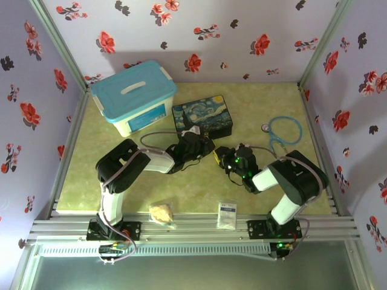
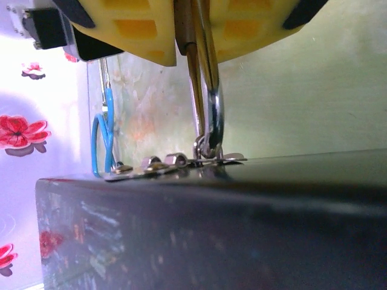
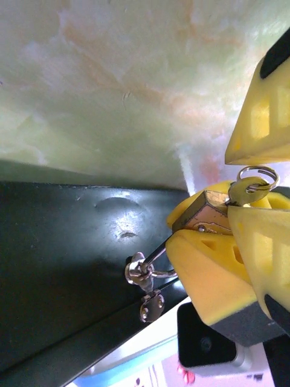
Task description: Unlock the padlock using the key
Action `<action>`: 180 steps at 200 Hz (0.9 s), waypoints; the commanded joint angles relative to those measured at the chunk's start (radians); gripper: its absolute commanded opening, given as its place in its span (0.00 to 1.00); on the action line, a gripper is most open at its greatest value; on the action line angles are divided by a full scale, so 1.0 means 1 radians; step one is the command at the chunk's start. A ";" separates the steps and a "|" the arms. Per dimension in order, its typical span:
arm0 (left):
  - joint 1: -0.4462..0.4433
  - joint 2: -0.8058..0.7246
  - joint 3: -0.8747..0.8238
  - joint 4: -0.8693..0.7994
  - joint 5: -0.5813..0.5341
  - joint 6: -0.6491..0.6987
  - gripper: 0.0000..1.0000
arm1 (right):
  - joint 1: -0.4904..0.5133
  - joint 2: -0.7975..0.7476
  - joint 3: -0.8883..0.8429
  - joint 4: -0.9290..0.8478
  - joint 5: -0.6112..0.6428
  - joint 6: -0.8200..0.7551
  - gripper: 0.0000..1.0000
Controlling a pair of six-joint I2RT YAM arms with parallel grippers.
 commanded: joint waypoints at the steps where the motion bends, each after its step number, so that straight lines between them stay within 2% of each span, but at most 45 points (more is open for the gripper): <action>1: -0.055 -0.013 -0.024 -0.017 0.158 -0.028 0.00 | 0.004 -0.108 0.048 -0.239 -0.039 -0.207 0.33; 25: -0.043 -0.015 -0.036 -0.028 0.148 -0.019 0.00 | 0.000 -0.213 0.052 -0.441 -0.005 -0.349 0.37; 50: -0.042 -0.041 -0.019 -0.125 0.119 0.042 0.00 | 0.001 -0.353 0.104 -0.751 0.073 -0.611 0.38; 87: -0.037 -0.059 -0.007 -0.192 0.104 0.086 0.00 | 0.002 -0.432 0.140 -0.931 0.124 -0.973 0.37; 95: -0.041 -0.066 0.016 -0.260 0.088 0.120 0.00 | 0.013 -0.426 0.159 -0.962 0.129 -1.025 0.38; 112: -0.050 -0.085 0.051 -0.374 0.058 0.182 0.00 | 0.047 -0.412 0.182 -0.986 0.142 -1.096 0.38; 144: -0.043 -0.085 0.056 -0.390 0.062 0.188 0.00 | 0.124 -0.401 0.158 -0.922 0.181 -1.163 0.37; 180: -0.040 -0.090 0.053 -0.362 0.082 0.164 0.00 | 0.227 -0.358 0.140 -0.844 0.312 -1.245 0.43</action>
